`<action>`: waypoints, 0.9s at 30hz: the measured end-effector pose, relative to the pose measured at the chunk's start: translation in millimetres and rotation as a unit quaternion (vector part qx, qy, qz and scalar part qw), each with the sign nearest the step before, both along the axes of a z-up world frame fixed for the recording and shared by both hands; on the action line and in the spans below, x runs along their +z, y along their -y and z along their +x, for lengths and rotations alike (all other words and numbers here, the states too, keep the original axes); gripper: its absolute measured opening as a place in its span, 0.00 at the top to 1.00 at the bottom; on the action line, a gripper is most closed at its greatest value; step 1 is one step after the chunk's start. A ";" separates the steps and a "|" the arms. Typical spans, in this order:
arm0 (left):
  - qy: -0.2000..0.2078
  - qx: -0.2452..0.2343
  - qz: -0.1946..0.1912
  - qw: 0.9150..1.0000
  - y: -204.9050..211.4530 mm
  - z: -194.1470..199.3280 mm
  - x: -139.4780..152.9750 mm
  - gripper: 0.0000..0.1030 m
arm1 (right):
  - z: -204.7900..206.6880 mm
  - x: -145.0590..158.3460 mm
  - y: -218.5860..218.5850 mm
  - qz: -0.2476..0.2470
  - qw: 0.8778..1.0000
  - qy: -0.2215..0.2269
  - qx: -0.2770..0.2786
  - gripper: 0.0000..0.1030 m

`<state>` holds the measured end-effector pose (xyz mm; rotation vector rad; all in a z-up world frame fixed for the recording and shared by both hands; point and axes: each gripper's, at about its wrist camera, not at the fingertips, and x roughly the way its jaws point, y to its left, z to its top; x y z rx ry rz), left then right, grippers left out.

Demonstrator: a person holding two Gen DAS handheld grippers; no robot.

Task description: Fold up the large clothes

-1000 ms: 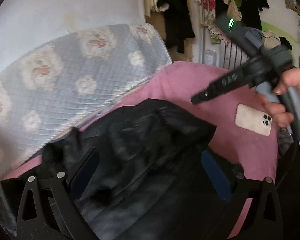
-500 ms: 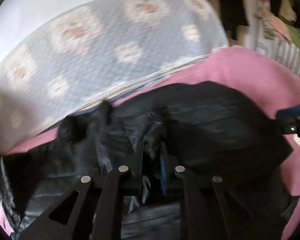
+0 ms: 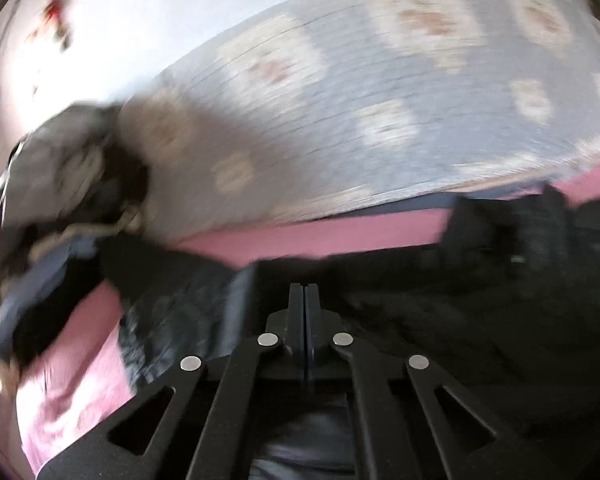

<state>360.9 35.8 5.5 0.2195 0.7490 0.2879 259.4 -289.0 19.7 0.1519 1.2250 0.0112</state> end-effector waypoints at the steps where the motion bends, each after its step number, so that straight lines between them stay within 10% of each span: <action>1: 0.001 0.017 0.007 1.000 -9.0 -0.7 -1.0 1.00 | -0.2 3.3 -2.2 -0.009 1.000 0.010 0.003 0.46; 5: -0.003 0.042 0.000 0.999 -37.7 2.3 -2.7 1.00 | -1.3 8.9 -14.8 -0.062 0.997 0.033 0.025 0.46; 8: -0.027 -0.056 -0.135 0.989 -42.4 -5.5 3.6 0.94 | -2.2 14.1 -19.3 -0.065 0.996 0.045 0.033 0.46; 11: -0.049 -0.144 -0.198 0.968 -23.6 -22.7 8.4 0.41 | 1.3 13.1 -18.4 -0.064 0.997 0.044 0.026 0.46; 12: -0.054 -0.152 -0.190 0.968 -14.9 -26.1 9.9 0.28 | 1.7 13.4 -17.4 -0.061 0.997 0.044 0.025 0.46; 19: -0.172 -0.139 -0.057 0.974 30.5 6.9 -37.1 0.26 | -19.4 51.6 -0.8 -0.020 0.994 0.101 -0.021 0.46; 24: -0.193 -0.056 -0.097 0.975 6.8 35.8 -55.5 0.38 | -27.1 32.9 3.9 0.106 0.994 0.027 -0.020 0.45; 27: -0.184 -0.043 -0.051 0.981 3.6 37.3 -51.4 0.39 | -22.9 24.5 -12.3 0.075 0.997 0.018 0.015 0.45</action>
